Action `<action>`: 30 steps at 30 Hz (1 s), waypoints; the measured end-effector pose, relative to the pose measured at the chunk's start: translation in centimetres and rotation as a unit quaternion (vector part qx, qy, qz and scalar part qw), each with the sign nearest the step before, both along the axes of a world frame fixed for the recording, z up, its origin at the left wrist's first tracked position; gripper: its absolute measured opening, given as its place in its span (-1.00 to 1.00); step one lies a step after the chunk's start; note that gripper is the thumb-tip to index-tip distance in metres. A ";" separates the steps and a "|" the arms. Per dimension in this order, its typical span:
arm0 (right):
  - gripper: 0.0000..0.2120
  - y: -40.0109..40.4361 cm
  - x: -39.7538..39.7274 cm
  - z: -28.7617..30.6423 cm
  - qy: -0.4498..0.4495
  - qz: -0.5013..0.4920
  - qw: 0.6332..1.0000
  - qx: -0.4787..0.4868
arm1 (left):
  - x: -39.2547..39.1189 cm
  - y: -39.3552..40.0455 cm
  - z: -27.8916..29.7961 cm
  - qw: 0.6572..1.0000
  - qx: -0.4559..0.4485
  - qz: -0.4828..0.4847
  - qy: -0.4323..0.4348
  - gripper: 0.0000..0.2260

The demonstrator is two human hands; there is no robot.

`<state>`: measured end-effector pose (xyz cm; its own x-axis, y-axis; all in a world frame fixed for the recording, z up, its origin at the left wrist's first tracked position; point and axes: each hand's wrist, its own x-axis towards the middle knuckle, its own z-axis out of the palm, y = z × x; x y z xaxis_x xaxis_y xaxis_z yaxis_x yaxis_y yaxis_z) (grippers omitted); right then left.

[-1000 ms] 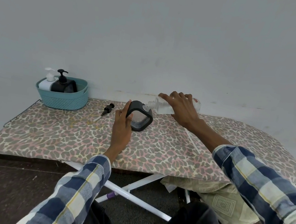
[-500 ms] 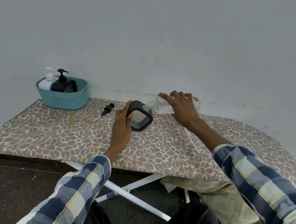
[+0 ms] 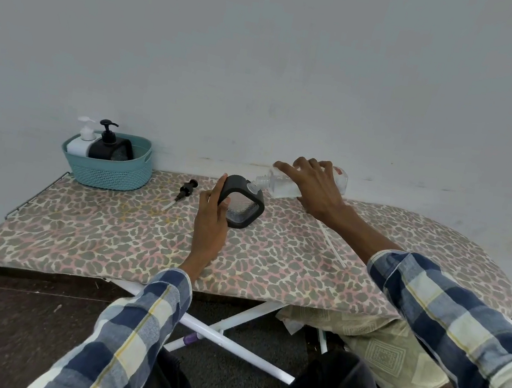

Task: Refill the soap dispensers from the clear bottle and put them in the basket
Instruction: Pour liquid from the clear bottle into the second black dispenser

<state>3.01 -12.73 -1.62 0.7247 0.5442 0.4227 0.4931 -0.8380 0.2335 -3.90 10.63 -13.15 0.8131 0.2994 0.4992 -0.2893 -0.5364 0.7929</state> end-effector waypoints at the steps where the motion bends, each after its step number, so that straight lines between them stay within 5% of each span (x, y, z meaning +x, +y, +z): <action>1: -0.15 0.0 0.0 0.0 -0.001 -0.001 1.000 -0.001 | 0.0 0.0 0.0 1.000 -0.001 0.000 0.001 -0.56; 30: -0.10 0.0 0.4 0.0 -0.011 -0.003 1.000 -0.024 | 0.1 0.2 -0.2 1.000 0.009 0.000 -0.002 -0.53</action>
<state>3.40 -12.71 -1.61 0.7188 0.5592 0.4130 0.4817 -0.8290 0.2840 -3.79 10.83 -13.38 0.8109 0.2908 0.5079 -0.2921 -0.5509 0.7818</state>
